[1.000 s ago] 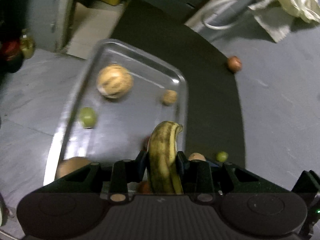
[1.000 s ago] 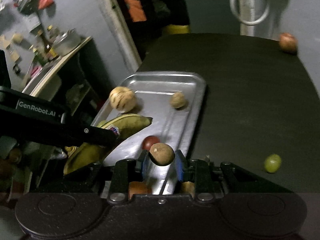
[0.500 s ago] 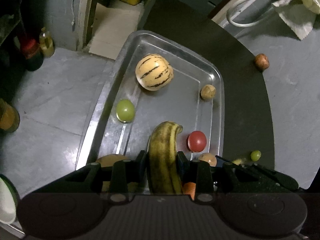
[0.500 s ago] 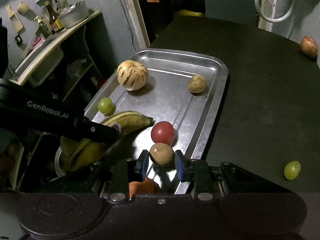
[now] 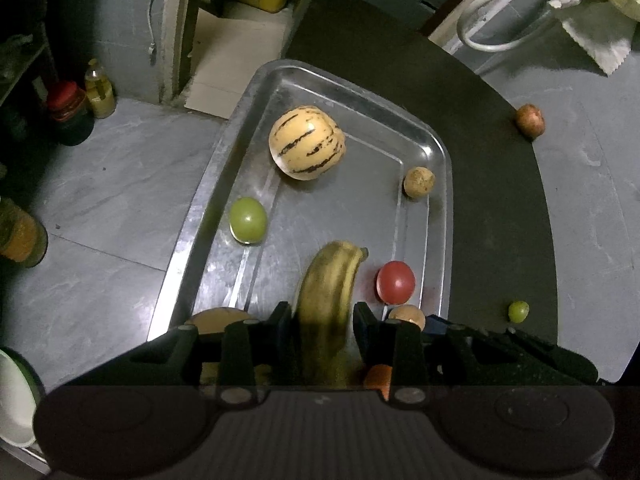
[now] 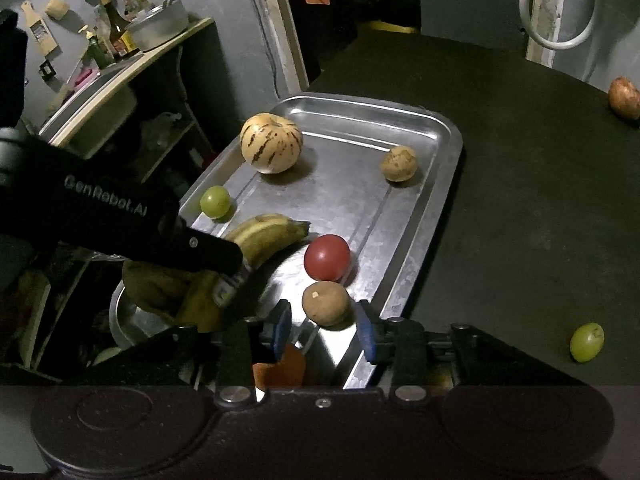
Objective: Organize fruits
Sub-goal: 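Carry the banana into the tray with the left tool while the right tool releases the tan fruit there, then lift both tools out of the tray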
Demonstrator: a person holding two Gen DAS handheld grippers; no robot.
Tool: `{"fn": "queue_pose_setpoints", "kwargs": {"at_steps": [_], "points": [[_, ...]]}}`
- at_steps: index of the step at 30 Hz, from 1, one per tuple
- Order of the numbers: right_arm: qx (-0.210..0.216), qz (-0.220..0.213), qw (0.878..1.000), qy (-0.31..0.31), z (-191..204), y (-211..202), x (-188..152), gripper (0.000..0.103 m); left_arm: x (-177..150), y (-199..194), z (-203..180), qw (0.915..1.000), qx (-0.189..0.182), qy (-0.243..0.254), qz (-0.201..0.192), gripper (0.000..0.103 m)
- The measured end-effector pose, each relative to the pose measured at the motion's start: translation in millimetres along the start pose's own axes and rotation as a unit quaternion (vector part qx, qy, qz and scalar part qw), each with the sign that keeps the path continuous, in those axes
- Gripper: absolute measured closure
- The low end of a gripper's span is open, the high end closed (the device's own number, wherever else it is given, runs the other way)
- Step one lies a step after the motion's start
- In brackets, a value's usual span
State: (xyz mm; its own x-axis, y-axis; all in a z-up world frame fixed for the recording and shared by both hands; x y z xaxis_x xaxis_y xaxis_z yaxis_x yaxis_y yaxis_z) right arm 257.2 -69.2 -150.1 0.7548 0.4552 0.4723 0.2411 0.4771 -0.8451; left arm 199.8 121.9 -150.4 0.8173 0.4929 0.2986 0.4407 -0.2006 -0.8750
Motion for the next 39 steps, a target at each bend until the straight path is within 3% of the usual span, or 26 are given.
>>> {"fn": "queue_pose_setpoints", "kwargs": {"at_steps": [7,9,12,16,21,28,39], "points": [[0.002,-0.017,1.0,-0.014,-0.7,-16.6,-3.8,0.047,0.4,-10.5,2.2,0.9997,0.001,-0.015,-0.02,0.064],[0.004,-0.024,1.0,-0.016,-1.3,-23.0,-5.2,0.038,-1.2,-14.3,0.5,0.9995,-0.001,-0.018,-0.027,0.062],[0.005,-0.037,0.999,-0.015,-2.5,-32.4,-7.2,0.025,-5.1,-22.7,-2.5,0.9989,0.002,-0.021,-0.041,0.052],[0.005,-0.055,0.998,-0.008,-3.5,-46.2,-13.3,0.014,-12.4,-39.7,-7.7,0.9975,0.007,-0.021,-0.067,0.022],[-0.009,-0.082,0.997,0.005,-4.9,-65.2,-24.0,0.005,-25.2,-61.6,-13.4,0.9954,0.014,-0.007,-0.094,0.004],[-0.052,-0.115,0.991,0.036,-0.6,-96.9,-50.4,0.001,-46.7,-83.7,-7.0,0.9938,0.02,0.028,-0.106,0.001],[-0.154,-0.113,0.975,0.109,24.3,-122.1,-107.1,0.001,-95.1,-80.5,-1.3,0.9898,0.038,0.132,-0.04,0.001]]}}
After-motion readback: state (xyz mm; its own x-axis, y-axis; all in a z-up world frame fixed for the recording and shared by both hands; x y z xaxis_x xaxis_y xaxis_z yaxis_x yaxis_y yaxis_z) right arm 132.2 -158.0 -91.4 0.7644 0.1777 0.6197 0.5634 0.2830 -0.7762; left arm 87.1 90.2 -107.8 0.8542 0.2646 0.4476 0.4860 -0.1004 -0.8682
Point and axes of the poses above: each gripper's, at about its wrist camera, not at the fingertips, and y roughly the way its jaws point, z to its left, x to its top, the point moved 2 cm from there along y, roughly the way its jaws point, and after that the axes turned 7 degrees about y, right-handed, at the moved point
